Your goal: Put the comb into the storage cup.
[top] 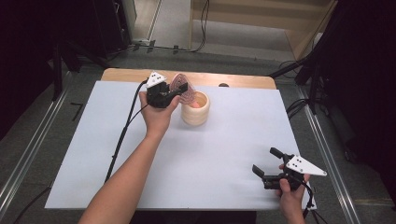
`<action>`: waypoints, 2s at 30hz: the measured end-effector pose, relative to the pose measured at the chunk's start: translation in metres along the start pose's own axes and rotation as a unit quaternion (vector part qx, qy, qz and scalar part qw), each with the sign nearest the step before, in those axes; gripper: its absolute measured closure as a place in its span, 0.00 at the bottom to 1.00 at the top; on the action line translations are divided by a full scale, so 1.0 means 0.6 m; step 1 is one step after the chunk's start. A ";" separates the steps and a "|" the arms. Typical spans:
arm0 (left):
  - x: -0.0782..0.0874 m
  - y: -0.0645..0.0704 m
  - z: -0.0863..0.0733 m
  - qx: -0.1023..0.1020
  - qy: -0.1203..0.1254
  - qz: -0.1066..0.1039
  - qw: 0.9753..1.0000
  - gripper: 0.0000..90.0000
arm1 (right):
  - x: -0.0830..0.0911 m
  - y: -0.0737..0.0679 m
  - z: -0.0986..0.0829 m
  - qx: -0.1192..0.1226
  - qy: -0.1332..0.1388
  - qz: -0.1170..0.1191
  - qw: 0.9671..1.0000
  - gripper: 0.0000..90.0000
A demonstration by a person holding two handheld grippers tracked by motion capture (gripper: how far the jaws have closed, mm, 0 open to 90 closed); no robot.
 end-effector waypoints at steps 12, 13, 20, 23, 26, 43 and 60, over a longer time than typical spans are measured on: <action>0.003 -0.009 -0.006 0.006 -0.013 0.001 1.000 0.51 | 0.000 0.000 0.000 0.000 0.001 0.000 1.000 0.00; 0.005 -0.010 -0.007 0.008 -0.015 0.000 1.000 0.47 | 0.000 0.000 0.000 0.000 0.000 0.000 1.000 0.00; 0.010 -0.010 -0.007 0.009 -0.016 -0.009 1.000 0.28 | -0.001 0.000 0.000 0.002 0.001 0.000 1.000 0.00; 0.011 -0.007 -0.006 0.013 -0.016 -0.015 1.000 0.19 | -0.001 0.001 0.000 0.000 0.001 -0.001 1.000 0.00; 0.016 -0.007 -0.008 0.011 -0.017 -0.017 1.000 0.15 | -0.001 0.000 0.000 0.001 0.001 0.000 1.000 0.00; 0.060 -0.001 -0.032 -0.011 -0.013 -0.031 0.999 0.00 | -0.001 0.000 0.000 0.001 0.000 -0.001 1.000 0.00; 0.115 0.025 -0.062 -0.040 -0.016 -0.037 0.998 0.00 | -0.002 -0.001 0.000 0.006 -0.002 -0.002 1.000 0.00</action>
Point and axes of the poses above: each handheld gripper's, and its own axes: x roughly backward along the jaws, z roughly out of its top, y roughly to its right, the point moved 8 cm from there along -x, roughly forward along the jaws, and after that the axes turned 12 degrees about -z, right-handed, at the moved point
